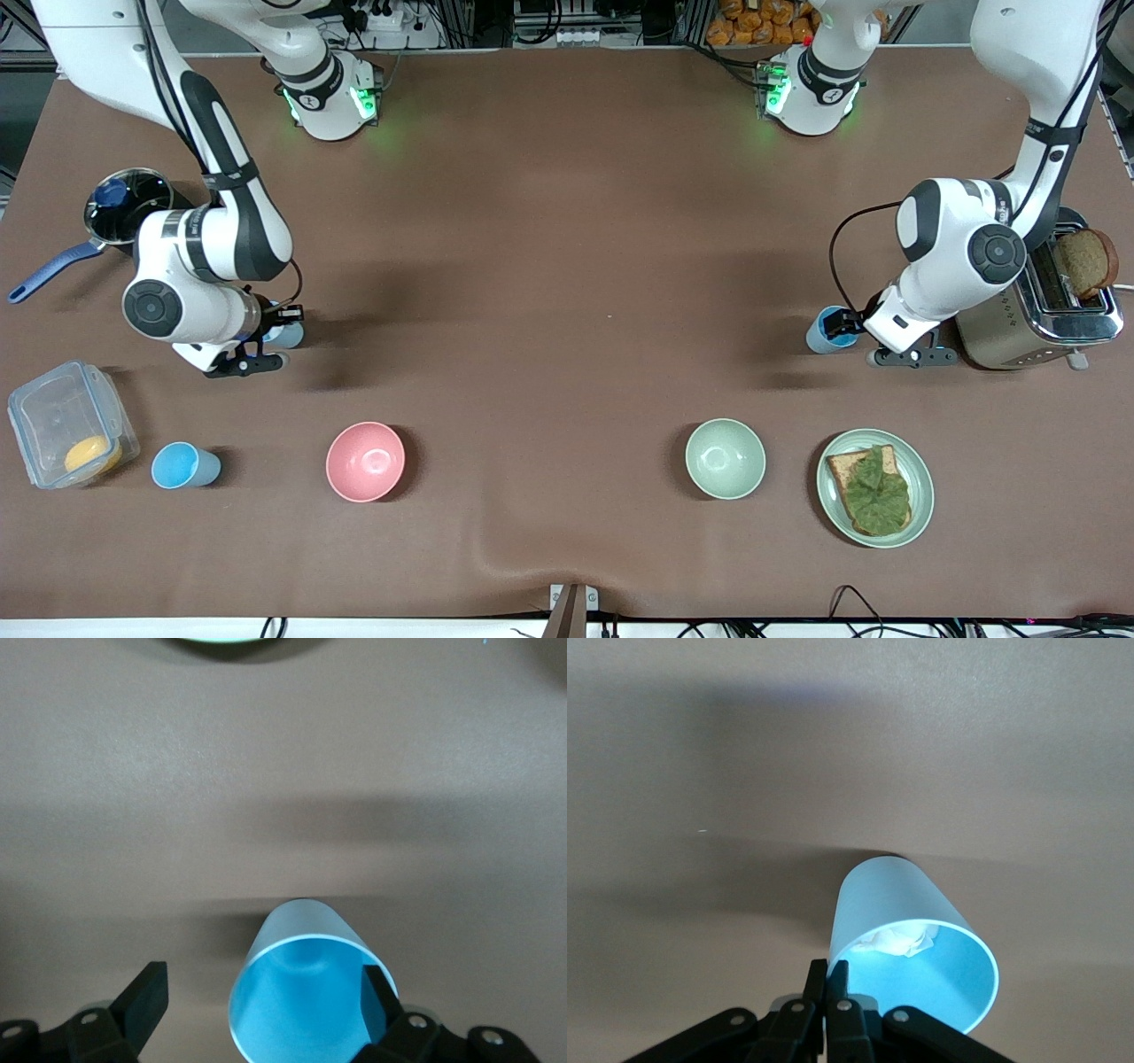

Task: Stack blue cups with both arms
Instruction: 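Close the right gripper and the left gripper on the blue cups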

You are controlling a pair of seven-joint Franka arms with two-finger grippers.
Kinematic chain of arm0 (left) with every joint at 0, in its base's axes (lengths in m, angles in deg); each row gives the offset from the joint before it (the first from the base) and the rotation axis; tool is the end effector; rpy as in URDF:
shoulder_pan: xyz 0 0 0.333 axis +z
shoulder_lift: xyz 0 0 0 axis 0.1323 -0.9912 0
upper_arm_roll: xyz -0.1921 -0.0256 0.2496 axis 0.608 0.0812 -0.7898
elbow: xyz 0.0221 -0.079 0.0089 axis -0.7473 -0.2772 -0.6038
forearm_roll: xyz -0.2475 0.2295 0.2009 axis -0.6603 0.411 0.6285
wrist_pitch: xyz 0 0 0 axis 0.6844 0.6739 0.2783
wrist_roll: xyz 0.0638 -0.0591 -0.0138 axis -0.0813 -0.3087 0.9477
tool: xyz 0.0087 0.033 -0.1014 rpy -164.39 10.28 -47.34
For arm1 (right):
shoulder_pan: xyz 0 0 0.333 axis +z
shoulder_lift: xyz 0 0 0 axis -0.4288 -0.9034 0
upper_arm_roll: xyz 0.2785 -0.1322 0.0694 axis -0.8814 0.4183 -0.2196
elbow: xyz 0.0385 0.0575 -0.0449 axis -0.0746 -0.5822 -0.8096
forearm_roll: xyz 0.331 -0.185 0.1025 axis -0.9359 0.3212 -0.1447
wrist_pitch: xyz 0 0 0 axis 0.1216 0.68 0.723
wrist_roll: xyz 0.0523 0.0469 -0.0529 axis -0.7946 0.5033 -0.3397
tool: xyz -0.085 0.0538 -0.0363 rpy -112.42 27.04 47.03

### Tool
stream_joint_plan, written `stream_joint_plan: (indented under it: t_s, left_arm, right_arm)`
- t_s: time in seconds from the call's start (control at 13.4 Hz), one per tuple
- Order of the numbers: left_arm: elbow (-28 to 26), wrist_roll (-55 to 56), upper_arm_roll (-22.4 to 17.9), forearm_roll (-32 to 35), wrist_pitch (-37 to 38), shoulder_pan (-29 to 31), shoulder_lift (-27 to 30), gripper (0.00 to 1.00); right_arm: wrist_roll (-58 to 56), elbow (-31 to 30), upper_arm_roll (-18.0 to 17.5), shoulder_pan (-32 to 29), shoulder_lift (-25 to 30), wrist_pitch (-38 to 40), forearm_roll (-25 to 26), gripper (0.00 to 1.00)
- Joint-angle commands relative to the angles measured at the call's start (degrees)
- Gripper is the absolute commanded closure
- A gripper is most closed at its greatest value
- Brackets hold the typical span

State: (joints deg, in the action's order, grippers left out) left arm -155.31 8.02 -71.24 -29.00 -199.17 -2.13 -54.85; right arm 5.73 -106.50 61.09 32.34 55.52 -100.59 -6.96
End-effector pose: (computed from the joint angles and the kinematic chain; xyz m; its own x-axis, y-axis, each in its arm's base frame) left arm 0.5569 -0.0307 0.2510 0.9997 -0.0037 -0.0241 -0.0029 -0.9995 0.0321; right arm 0.5704 0.0192 0.2489 0.9420 0.1253 -0.3113 0.1373 -0.9904 0.0169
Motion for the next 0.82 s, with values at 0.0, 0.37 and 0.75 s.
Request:
stream_joint_plan:
  t_s: [0.0, 0.37, 0.75]
  left_arm:
    - [-1.5, -0.9, 0.3, 1.0, -1.2, 0.5, 0.6, 0.40]
    - [-2.8, -0.9, 0.4, 1.0, -1.1, 1.8, 1.3, 0.95]
    - [-1.5, -1.3, 0.5, 1.0, 2.5, 2.9, 5.6, 1.00]
  right_arm:
    - [2.4, 4.0, -0.2, 2.4, -0.3, 4.4, -0.2, 1.00]
    - [12.5, 10.2, -0.2, 13.7, -0.8, 9.7, -12.2, 1.00]
    - [30.4, 20.6, -0.3, 27.5, -7.6, 9.0, -14.9, 1.00]
